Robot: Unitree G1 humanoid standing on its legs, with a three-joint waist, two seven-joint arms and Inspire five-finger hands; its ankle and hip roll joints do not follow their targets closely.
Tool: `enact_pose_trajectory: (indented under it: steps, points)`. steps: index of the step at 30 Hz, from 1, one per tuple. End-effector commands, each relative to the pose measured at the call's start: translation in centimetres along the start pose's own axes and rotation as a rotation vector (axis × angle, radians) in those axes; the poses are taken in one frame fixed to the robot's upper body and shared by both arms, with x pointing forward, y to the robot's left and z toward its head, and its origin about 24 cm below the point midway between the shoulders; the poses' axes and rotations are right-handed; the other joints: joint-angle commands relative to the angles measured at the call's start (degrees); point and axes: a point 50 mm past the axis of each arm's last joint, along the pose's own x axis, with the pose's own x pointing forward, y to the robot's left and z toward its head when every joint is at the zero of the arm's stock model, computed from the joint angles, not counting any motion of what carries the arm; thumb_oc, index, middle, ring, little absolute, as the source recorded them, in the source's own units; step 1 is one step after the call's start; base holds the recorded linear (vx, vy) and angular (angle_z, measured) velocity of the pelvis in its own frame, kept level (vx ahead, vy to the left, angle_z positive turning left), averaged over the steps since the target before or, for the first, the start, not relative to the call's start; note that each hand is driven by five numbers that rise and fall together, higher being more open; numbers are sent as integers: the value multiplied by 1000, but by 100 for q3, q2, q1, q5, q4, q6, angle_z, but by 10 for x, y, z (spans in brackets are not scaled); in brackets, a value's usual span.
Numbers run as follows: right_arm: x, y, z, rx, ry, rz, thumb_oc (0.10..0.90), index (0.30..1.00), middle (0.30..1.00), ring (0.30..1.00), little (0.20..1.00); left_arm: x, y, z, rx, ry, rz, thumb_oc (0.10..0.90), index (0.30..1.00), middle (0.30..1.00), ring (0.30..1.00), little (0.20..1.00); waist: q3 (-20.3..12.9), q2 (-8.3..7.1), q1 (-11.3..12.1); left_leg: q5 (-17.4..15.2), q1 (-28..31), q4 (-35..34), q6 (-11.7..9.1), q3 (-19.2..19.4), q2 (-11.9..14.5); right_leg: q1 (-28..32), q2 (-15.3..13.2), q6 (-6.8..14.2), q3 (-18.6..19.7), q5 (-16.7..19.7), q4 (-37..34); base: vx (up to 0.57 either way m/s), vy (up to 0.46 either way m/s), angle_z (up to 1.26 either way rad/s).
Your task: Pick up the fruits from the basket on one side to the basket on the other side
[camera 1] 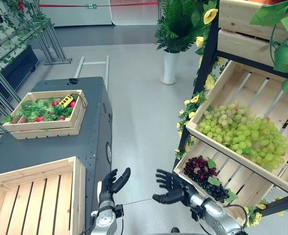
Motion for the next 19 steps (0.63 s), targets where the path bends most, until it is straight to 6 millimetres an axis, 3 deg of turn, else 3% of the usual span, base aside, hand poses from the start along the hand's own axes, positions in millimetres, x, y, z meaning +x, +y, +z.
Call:
enact_pose_trajectory:
  steps: [1,10,19]
  points:
    - [22,6,39,-83,-179,-18,800,900,900,900,900,13,-17,27,20,-117,-90,800,900,900,900,900,67,-30,93,-802,133,118,165,-130,-315,482,39,23,-209,-689,141,21,-10,6]
    - [15,-10,-10,-36,14,-131,800,900,900,900,900,4,-16,-11,131,54,-194,800,900,900,900,900,13,35,152,-787,158,85,190,-269,-334,551,44,-15,-302,-786,186,33,-4,9]
    - [4,-21,-37,-19,145,-278,800,900,900,900,900,-8,-12,-40,250,199,-266,800,900,900,900,900,-10,61,142,-787,166,67,208,-333,-347,558,81,-32,-261,-835,212,33,-1,5]
